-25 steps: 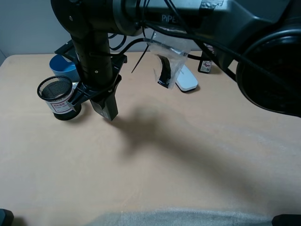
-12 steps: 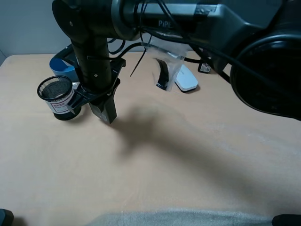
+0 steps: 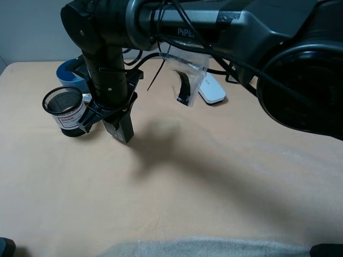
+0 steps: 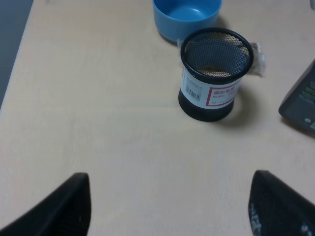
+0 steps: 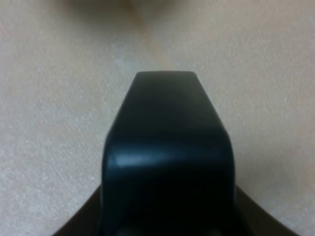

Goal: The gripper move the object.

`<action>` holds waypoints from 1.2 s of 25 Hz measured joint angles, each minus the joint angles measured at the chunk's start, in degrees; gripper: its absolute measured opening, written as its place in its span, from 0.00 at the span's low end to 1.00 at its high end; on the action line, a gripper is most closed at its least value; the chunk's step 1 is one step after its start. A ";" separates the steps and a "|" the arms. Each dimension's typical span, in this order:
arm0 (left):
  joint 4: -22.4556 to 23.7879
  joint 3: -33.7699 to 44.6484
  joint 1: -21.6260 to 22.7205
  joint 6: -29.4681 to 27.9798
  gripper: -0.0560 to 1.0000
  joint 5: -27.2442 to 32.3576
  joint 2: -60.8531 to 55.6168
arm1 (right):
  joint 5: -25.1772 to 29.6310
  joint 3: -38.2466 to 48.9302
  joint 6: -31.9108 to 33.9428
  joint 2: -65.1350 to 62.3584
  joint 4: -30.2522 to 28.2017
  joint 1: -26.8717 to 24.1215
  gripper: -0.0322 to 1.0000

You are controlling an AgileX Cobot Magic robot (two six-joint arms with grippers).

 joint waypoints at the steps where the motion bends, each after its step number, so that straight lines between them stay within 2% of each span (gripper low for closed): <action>1: 0.00 0.00 0.00 0.00 0.75 0.00 0.00 | -0.05 0.00 -0.07 0.00 0.00 0.00 0.32; 15: 0.00 0.00 0.00 0.00 0.75 0.00 0.00 | -0.61 0.00 -0.29 0.00 0.00 0.00 0.33; 18: 0.00 0.00 0.00 0.00 0.75 0.00 0.00 | -0.61 -0.12 -0.67 0.00 0.00 0.00 0.40; 24: 0.00 0.00 0.00 0.00 0.75 0.00 0.00 | -0.63 -0.19 -0.93 0.00 0.00 0.00 0.65; 30: 0.00 0.00 0.00 0.00 0.75 0.00 0.00 | -0.63 -0.19 -0.93 0.00 0.00 0.00 0.70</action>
